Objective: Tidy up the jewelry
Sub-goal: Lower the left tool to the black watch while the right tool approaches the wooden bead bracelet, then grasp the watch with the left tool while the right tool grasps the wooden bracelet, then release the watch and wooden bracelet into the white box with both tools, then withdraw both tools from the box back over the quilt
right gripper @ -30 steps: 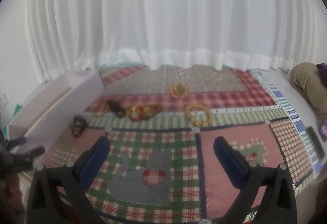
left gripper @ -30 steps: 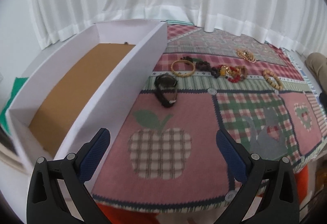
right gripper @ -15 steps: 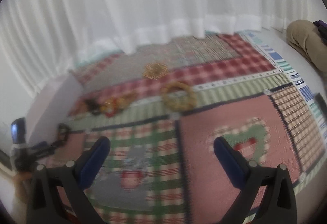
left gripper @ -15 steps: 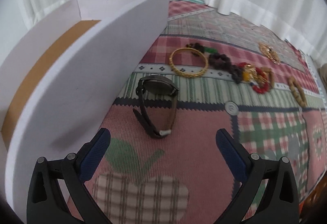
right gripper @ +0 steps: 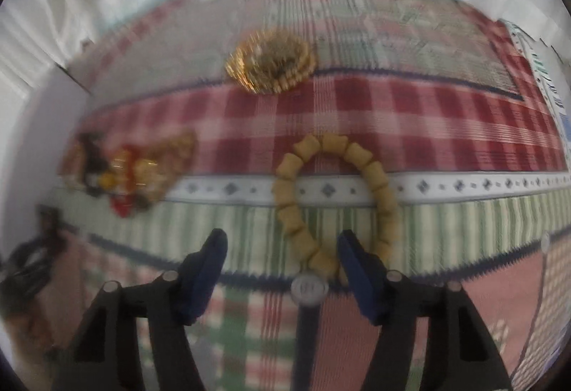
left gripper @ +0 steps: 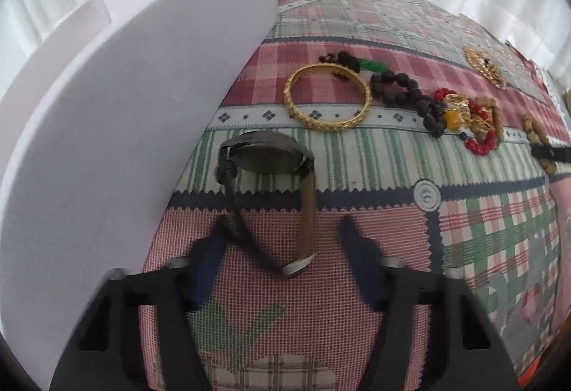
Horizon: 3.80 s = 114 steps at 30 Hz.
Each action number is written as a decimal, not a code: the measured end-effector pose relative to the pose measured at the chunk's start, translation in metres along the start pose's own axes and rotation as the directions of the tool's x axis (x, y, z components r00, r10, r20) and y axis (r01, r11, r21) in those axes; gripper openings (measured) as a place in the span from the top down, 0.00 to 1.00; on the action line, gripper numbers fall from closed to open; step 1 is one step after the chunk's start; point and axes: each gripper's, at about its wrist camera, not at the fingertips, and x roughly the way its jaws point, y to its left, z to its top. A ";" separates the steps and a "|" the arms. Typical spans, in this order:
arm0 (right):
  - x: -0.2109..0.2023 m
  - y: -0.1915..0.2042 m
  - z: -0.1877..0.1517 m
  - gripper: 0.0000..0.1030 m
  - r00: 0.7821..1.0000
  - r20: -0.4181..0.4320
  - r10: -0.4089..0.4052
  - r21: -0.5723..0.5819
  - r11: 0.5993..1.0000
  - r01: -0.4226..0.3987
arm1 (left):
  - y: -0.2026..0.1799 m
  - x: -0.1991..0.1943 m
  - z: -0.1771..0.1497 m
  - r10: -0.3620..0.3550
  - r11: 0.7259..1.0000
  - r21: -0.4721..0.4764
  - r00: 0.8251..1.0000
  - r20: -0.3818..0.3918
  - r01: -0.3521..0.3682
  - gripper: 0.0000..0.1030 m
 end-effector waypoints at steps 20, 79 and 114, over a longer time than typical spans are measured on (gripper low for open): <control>-0.109 0.043 -0.020 0.86 0.958 0.182 0.222 -0.045 0.975 -0.218 | 0.012 -0.104 0.025 -0.296 0.950 -0.075 0.951 0.086 0.302 0.97; -0.152 0.312 -0.089 0.33 0.849 0.462 0.258 -0.362 0.928 -0.085 | 0.137 -0.202 -0.067 0.035 0.961 -0.264 0.915 0.402 0.079 0.03; -0.187 0.123 -0.194 0.33 0.789 0.612 -0.052 -0.033 0.995 0.091 | -0.033 -0.192 -0.084 -0.062 0.998 0.017 0.913 0.403 0.061 0.01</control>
